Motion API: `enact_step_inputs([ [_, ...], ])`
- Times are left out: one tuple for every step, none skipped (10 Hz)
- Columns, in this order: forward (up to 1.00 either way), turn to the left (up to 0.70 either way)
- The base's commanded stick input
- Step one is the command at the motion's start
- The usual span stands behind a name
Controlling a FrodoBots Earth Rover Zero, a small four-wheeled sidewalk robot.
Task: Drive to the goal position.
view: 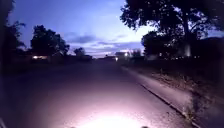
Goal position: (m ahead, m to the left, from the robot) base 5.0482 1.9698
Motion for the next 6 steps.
enact_step_inputs([
  [0.70,0.00],
  [0.70,0.00],
  [0.70,0.00],
  [0.70,0.00],
  [0.70,0.00],
  [0.70,0.00],
])
